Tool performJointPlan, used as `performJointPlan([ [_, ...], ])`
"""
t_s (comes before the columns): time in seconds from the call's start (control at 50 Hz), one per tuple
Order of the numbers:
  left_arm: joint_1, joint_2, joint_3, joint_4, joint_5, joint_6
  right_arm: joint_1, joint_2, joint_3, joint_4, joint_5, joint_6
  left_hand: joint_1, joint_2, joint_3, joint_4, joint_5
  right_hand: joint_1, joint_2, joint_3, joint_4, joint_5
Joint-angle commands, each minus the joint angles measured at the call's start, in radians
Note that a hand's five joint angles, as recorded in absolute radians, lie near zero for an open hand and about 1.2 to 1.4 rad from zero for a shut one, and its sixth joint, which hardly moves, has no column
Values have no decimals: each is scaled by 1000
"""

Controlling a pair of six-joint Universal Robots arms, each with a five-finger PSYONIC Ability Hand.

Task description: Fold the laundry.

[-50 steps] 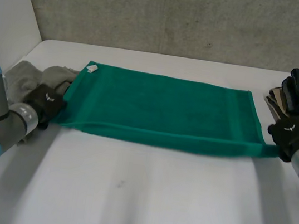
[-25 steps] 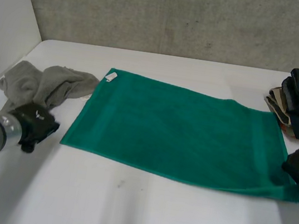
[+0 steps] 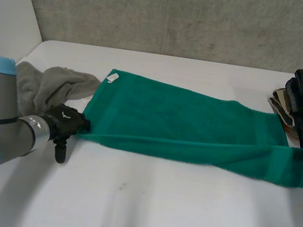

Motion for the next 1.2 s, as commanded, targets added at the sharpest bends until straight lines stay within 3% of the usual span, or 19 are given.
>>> performJointPlan([
  [0.02,-34,-71,70,58,-77,-3,3,8,1,-6,6,-9,115,121,125,127,130,255,220,203,196,181],
  [0.22,-68,-136,133,78,-95,3,0,13,1,-6,6,-11,371,376,380,382,385,255,220,203,196,181],
  [0.3,-72,-153,152,86,-90,3,-2,13,3,-6,6,-12,629,635,638,641,643,255,220,203,196,181],
  [0.38,-75,-162,161,96,-83,3,-4,11,4,-6,6,-12,1098,1104,1108,1110,1112,255,220,203,196,181],
  [0.54,-66,-36,98,32,-93,9,-13,-36,30,31,-1,-26,1099,1105,1108,1111,1113,255,220,203,196,181],
  [0.6,-63,34,48,-12,-100,40,-28,-89,70,98,-26,-116,1099,1105,1108,1111,1113,255,220,203,196,181],
  [0.7,-42,158,-92,-188,-116,174,-98,-177,193,307,-92,-471,1099,1105,1108,1111,1113,255,220,203,196,181],
  [0.78,0,223,-181,-271,-117,282,-163,-210,267,448,-92,-749,1099,1105,1108,1111,1113,255,220,203,196,181],
  [0.82,12,240,-210,-284,-110,314,-178,-210,271,474,-93,-799,1099,1105,1108,1111,1113,255,220,203,196,181],
  [0.9,26,263,-229,-275,-110,359,-171,-199,256,453,-93,-724,1099,1105,1108,1111,1113,255,220,203,196,181],
  [1.0,18,249,-155,-265,-126,333,-139,-172,202,352,-90,-663,1099,1105,1108,1111,1113,255,220,203,196,181],
  [1.2,-69,98,158,-141,-138,68,12,-47,12,-1,-60,-332,1099,1105,1108,1111,1113,255,220,203,196,181],
])
